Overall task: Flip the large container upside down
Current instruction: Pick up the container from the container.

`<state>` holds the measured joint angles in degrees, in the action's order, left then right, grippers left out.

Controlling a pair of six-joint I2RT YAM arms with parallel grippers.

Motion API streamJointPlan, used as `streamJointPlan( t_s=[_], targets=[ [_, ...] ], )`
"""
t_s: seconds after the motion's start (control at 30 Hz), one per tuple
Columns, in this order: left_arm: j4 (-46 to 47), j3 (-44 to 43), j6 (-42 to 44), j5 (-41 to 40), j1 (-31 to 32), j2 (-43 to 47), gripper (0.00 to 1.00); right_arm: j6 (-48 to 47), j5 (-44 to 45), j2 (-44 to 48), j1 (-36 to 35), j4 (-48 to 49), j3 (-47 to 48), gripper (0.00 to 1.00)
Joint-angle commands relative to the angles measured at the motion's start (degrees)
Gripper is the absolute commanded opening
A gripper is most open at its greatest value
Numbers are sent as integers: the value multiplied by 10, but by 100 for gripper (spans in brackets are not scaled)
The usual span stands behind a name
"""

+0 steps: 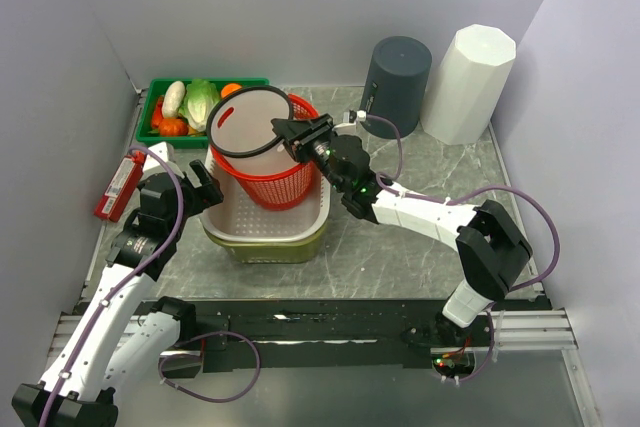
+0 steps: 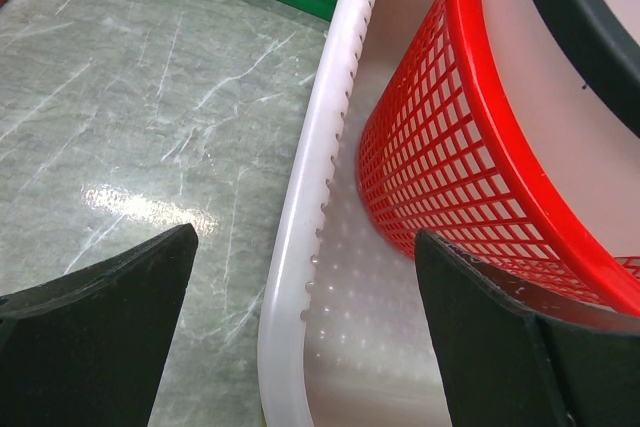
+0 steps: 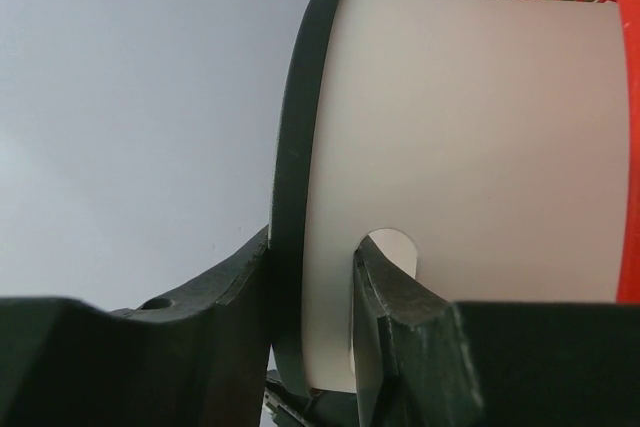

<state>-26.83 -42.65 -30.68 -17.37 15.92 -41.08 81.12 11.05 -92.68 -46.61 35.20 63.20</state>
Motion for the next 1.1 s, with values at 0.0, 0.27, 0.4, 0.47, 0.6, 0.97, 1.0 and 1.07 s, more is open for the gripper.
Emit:
streamJointPlan(
  t_s=[0.0, 0.27, 0.4, 0.47, 0.6, 0.97, 1.0, 1.07],
  targets=[
    [21, -5, 3, 3, -2, 6, 96, -7, -1, 31, 3, 77, -8, 27],
    [25, -1, 3, -3, -1, 18, 96, 0, -44, 41, 13, 142, -11, 25],
    [20, -4, 1, -3, -1, 12, 96, -1, -52, 46, 16, 162, -12, 24],
    [20, -5, 1, -3, -2, 11, 96, -3, -49, 52, 16, 169, -18, 24],
    [21, -2, 1, -4, -1, 14, 96, -9, -47, 65, 19, 170, -26, 24],
    [23, -1, -2, -13, -1, 26, 96, -47, -75, 80, 27, 172, -6, 18],
    [22, -1, -1, -13, -2, 26, 96, -52, -79, 80, 28, 172, -3, 18],
    [21, -2, -1, -14, -1, 24, 96, -60, -88, 80, 28, 173, 6, 18]
  ],
)
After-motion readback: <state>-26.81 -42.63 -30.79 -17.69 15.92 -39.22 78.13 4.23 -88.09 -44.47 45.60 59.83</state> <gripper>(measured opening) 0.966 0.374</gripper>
